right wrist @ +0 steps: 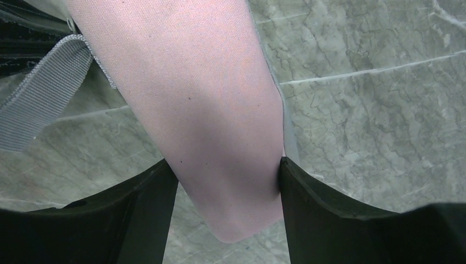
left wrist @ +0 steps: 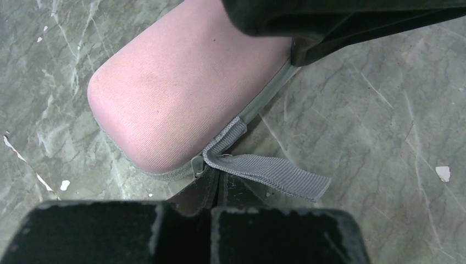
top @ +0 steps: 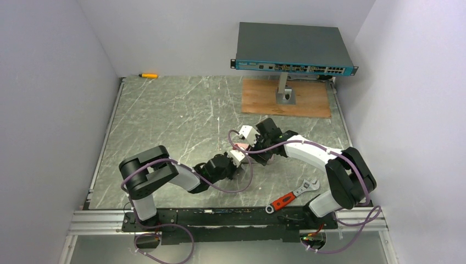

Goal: Open the umbrella

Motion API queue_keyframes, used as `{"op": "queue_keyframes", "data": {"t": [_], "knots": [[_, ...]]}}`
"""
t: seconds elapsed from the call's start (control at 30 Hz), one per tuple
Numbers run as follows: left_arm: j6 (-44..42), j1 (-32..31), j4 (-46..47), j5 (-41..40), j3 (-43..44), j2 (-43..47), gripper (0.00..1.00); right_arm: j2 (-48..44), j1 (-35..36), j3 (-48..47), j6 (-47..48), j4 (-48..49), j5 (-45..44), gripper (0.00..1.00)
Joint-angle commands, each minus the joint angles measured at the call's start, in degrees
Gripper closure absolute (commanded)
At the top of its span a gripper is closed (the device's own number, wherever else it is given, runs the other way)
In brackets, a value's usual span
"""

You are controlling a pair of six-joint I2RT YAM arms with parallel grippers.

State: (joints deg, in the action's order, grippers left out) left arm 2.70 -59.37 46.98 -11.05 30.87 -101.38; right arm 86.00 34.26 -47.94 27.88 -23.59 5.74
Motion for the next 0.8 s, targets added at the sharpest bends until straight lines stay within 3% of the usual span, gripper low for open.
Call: {"op": "queue_keyframes", "data": {"t": [0.0,0.57,0.77], "knots": [[1.2,2.3,-0.7,-3.8,0.3,3.6,1.0,3.4,0.5,3.9,-2.2,-12.7,3.8,0.52],[2.0,11.0,-2.9,0.2,-3.6,7.6,1.0,4.4,0.5,4.5,-1.1,-12.1,3.3,0.54],[-1.9,12.3,1.7,16.2,-8.5,12.4,0.98,4.4,0.4,3.8,-0.3,-12.5,4.2,0.54]]}}
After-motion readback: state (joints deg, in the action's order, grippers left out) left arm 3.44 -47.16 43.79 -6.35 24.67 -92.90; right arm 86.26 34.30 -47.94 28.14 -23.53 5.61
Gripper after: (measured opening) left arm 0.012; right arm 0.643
